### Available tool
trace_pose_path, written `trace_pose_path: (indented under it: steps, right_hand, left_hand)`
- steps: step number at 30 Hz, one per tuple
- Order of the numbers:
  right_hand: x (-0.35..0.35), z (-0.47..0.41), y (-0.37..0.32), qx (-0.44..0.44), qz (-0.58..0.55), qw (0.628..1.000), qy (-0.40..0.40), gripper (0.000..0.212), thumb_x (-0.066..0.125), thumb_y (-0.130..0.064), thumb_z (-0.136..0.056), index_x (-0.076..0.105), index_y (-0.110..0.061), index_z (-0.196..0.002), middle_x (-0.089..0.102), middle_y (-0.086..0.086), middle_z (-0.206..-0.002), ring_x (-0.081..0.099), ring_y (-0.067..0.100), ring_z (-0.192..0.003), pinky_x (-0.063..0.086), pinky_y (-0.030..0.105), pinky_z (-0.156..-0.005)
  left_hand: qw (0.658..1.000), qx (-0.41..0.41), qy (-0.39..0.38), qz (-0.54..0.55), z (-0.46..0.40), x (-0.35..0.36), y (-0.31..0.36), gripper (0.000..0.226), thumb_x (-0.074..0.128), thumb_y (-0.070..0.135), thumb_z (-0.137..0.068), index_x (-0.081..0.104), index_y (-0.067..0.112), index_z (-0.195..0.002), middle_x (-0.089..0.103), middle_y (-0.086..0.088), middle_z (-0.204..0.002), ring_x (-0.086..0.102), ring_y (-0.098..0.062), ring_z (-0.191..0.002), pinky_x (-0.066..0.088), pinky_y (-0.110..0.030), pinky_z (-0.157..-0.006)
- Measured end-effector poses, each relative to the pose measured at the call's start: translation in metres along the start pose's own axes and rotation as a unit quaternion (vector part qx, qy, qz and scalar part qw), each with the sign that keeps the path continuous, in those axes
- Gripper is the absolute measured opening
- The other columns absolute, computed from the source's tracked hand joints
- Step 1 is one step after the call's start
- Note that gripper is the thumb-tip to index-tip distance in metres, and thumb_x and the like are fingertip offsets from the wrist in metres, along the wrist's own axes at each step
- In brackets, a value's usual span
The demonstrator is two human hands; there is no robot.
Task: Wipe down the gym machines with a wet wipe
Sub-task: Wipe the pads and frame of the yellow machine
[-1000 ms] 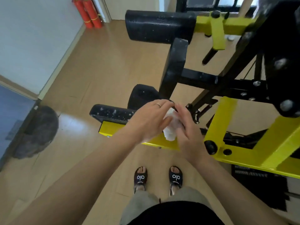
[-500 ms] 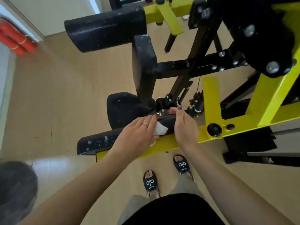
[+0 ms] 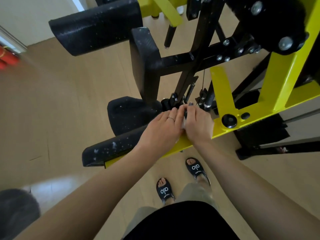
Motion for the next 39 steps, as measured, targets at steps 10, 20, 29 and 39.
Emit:
trace_pose_path:
  steps: [10,20,29,39]
  right_hand:
    - [-0.002,0.003,-0.005,-0.005,-0.021,1.0,-0.013,0.054,0.021,-0.042,-0.098,0.071,-0.03,-0.113,0.062,-0.007,-0.084,0.06,0.018,-0.081,0.055,0.039,-0.076]
    - [0.001,0.002,0.002,-0.041,0.005,0.999,0.018,0.05,0.023,-0.035,-0.103,0.071,-0.028,-0.115,0.075,0.003,-0.104,0.068,0.026,-0.094,0.034,0.027,-0.062]
    - [-0.002,0.007,0.0,-0.034,-0.043,0.998,0.014,0.047,0.027,-0.033,-0.107,0.072,-0.019,-0.111,0.071,0.003,-0.09,0.052,0.013,-0.075,0.032,0.028,-0.059]
    - [-0.002,0.014,-0.008,0.003,-0.108,0.987,0.119,0.043,0.03,-0.031,-0.107,0.063,-0.012,-0.127,0.068,0.005,-0.118,0.061,0.015,-0.104,0.042,0.015,-0.079]
  left_hand:
    - [0.998,-0.034,-0.029,-0.031,0.117,0.027,-0.087,0.063,0.043,0.041,-0.106,0.045,-0.009,-0.143,0.063,-0.025,-0.131,0.068,-0.036,-0.112,0.056,-0.041,-0.093]
    - [0.999,-0.035,0.013,0.011,0.023,-0.002,-0.016,0.071,0.035,0.041,-0.109,0.001,0.006,-0.16,0.019,-0.014,-0.167,0.029,-0.026,-0.151,0.022,-0.037,-0.123]
    - [0.988,-0.138,-0.075,0.012,0.165,0.047,-0.118,0.063,0.062,0.035,-0.096,0.046,-0.003,-0.144,0.064,-0.02,-0.133,0.069,-0.036,-0.108,0.059,-0.042,-0.085]
    - [0.998,-0.045,-0.002,0.047,0.108,0.027,-0.083,0.075,0.041,0.047,-0.105,0.013,0.004,-0.16,0.042,-0.012,-0.157,0.048,-0.026,-0.138,0.041,-0.036,-0.112]
Point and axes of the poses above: each hand's wrist, its own z-axis away from the middle knuckle, its own x-axis out of the palm, y = z × x, the point moved 5 cm from there along -z, towards the middle knuckle
